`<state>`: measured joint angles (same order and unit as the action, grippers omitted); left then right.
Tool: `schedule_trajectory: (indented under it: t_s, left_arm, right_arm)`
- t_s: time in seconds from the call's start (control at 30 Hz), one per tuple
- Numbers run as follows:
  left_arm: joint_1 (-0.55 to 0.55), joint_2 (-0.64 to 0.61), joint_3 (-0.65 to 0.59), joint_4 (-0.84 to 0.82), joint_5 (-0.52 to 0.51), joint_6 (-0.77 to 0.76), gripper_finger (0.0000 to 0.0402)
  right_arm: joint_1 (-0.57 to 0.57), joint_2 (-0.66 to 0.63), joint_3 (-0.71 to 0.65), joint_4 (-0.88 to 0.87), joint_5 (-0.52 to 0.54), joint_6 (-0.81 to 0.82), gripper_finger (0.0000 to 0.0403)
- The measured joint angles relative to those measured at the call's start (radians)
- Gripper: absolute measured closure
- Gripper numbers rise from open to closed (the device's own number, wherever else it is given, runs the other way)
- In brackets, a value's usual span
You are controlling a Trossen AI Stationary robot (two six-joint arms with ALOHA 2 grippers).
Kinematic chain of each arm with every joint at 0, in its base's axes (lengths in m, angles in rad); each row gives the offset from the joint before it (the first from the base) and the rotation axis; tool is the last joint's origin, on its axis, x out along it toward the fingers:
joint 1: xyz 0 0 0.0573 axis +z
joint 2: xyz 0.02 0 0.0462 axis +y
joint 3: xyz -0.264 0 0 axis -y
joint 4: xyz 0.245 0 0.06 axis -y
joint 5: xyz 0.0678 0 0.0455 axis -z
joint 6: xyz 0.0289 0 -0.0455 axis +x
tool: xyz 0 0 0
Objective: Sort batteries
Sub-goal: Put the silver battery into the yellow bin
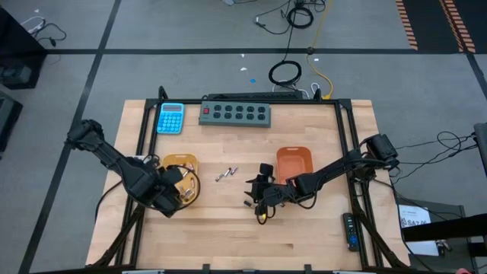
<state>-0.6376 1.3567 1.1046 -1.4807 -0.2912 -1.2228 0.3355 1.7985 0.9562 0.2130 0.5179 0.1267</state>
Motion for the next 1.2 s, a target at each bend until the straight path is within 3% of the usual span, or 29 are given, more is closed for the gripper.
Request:
schedule_trajectory:
  t_s: [0.17,0.63,0.87,1.03,1.2]
  left_arm:
    - [0.041,0.020,0.000,0.023,-0.062,0.047,0.0138]
    - [0.235,0.204,0.000,0.562,-0.127,0.511,0.0183]
    - [0.240,0.273,0.000,0.728,-0.275,0.693,0.0195]
    - [0.206,0.272,-0.043,0.877,-0.321,0.794,0.0208]
    - [0.183,0.271,-0.126,0.999,-0.394,0.818,0.0224]
  right_arm:
    - [0.000,0.000,0.000,0.000,0.000,-0.001,0.0236]
    - [0.005,0.000,0.000,0.008,0.006,-0.016,0.0236]
    - [0.033,-0.024,-0.002,-0.026,0.008,-0.014,0.0236]
    - [0.049,-0.089,-0.001,-0.126,-0.016,0.071,0.0240]
    - [0.068,-0.099,0.109,-0.473,-0.163,0.203,0.0260]
